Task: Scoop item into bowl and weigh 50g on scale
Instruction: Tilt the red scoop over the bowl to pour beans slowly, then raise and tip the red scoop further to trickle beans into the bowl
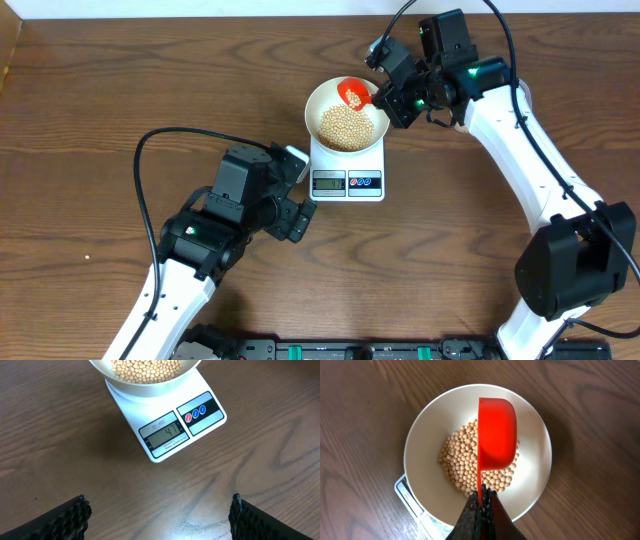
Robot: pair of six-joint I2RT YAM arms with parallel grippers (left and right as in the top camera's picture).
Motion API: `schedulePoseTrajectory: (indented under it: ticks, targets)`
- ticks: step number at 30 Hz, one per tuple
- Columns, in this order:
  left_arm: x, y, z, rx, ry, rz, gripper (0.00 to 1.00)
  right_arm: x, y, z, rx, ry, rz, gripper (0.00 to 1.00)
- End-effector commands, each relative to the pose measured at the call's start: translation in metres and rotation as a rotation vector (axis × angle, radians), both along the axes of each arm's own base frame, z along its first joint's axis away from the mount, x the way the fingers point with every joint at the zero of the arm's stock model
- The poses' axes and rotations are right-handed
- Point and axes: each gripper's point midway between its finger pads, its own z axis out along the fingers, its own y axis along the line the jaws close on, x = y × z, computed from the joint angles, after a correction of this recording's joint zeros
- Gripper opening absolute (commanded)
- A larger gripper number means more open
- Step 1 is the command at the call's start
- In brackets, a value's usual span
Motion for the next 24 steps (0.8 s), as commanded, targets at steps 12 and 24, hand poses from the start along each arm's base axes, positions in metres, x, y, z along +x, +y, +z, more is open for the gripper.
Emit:
schedulePoseTrajectory:
  ticks: [12, 24]
  targets:
    - [-0.0023, -0.0022, -0.0013, -0.010, 0.010, -0.006, 0.91, 0.0022, 0.0039, 0.0177, -0.014, -0.089, 0.057, 0.01]
    - [-0.0023, -0.0022, -0.0013, -0.010, 0.010, -0.007, 0.91, 0.0034, 0.0044, 0.0188, -0.012, -0.098, 0.058, 0.01]
